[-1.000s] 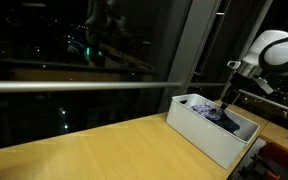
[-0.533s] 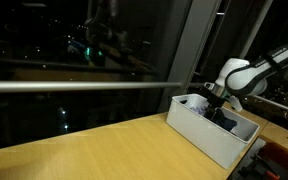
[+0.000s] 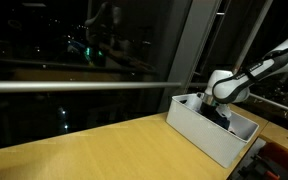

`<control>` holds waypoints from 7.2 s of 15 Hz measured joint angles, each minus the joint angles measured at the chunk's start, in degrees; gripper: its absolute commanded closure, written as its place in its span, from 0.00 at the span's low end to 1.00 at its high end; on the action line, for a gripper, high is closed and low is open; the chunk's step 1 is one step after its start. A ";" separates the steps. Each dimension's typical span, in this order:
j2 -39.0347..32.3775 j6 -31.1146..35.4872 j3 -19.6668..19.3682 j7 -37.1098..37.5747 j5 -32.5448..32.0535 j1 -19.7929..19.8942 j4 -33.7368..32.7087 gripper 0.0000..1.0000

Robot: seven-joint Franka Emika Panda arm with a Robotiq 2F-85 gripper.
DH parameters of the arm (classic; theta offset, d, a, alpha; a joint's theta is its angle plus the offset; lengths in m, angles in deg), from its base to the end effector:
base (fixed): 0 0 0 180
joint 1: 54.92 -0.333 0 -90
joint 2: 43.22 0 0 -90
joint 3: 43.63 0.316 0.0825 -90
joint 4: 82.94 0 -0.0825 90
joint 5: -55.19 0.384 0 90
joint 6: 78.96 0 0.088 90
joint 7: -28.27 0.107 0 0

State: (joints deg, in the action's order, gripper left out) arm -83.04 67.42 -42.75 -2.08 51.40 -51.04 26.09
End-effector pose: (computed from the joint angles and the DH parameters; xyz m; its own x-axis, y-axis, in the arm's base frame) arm 0.6175 -0.0316 0.1263 0.8618 0.5048 -0.0498 0.5054 -0.8629 -0.0009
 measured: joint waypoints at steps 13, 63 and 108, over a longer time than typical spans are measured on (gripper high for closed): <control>22.80 -20.61 2.75 1.95 -2.06 -1.41 3.77 1.00; 32.52 -22.17 12.82 -15.72 4.98 -7.97 6.07 0.18; 24.84 -2.23 1.12 -17.34 -12.44 -3.13 12.32 0.98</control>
State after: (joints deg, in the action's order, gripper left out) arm -58.20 65.19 -41.64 -19.42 38.96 -54.17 38.40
